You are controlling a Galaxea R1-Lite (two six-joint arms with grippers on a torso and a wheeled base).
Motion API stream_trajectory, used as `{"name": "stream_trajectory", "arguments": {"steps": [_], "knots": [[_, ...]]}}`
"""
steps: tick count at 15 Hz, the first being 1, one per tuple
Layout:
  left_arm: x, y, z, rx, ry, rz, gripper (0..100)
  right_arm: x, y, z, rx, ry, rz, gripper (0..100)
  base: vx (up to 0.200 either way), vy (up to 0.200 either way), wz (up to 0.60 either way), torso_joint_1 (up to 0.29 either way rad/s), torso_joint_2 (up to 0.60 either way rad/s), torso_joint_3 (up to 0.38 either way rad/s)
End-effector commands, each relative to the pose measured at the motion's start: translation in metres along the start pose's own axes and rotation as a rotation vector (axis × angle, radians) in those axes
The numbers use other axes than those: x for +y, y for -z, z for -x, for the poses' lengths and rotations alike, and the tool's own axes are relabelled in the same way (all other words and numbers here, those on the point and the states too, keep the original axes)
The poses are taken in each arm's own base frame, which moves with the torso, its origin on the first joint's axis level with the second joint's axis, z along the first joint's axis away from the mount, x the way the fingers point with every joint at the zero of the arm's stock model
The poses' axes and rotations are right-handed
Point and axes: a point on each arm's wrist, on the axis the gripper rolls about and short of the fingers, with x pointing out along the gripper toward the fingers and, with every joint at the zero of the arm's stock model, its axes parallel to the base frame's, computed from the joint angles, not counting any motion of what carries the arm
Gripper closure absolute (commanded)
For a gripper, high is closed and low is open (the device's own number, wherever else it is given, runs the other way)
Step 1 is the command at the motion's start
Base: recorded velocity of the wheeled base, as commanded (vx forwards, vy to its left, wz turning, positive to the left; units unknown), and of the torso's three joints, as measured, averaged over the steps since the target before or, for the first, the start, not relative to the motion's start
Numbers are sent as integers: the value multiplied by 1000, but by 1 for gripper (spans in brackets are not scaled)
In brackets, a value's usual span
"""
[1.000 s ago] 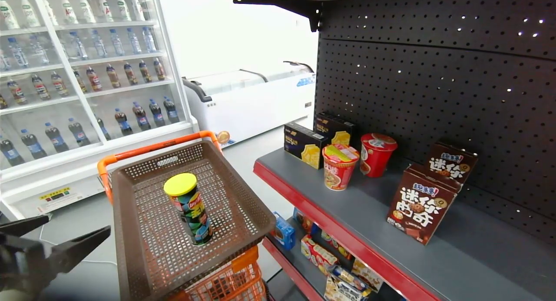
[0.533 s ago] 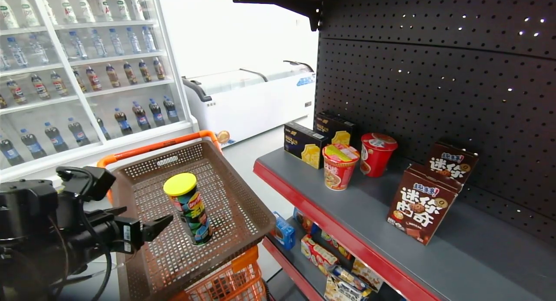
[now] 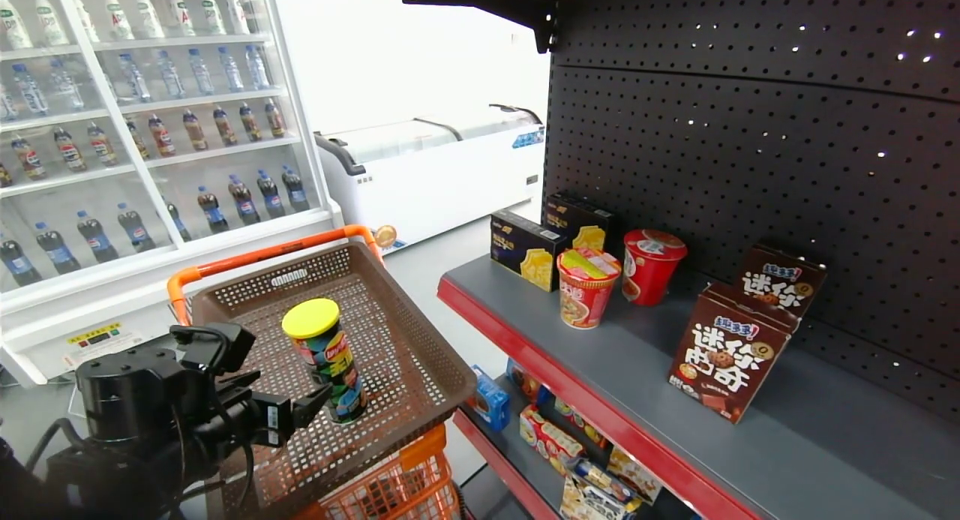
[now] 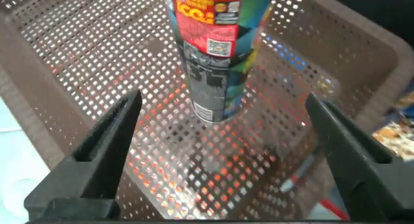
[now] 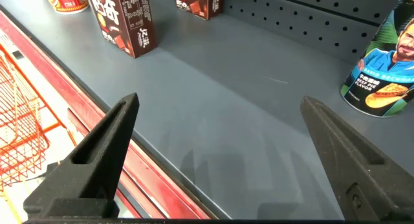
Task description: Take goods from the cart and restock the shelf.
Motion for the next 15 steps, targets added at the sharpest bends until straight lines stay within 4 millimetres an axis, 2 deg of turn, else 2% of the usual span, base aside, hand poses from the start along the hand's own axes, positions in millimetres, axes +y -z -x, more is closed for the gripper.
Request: {"name": "stream_trajectory", "arguments": {"steps": [1, 7, 12, 15], "knots": [[4, 21, -19, 50, -13, 8, 0, 0, 0, 0, 1, 0, 0, 0, 0, 0, 0, 0, 0, 0], [14, 31, -44, -20, -46, 1, 0, 0, 0, 0, -1, -2, 0, 0, 0, 0, 0, 0, 0, 0], [19, 21, -86, -106, -50, -7, 0, 0, 0, 0, 1, -2, 0, 0, 0, 0, 0, 0, 0, 0], [19, 21, -94, -118, -46, -11, 0, 0, 0, 0, -1, 0, 2, 0, 0, 0, 0, 0, 0, 0]]}}
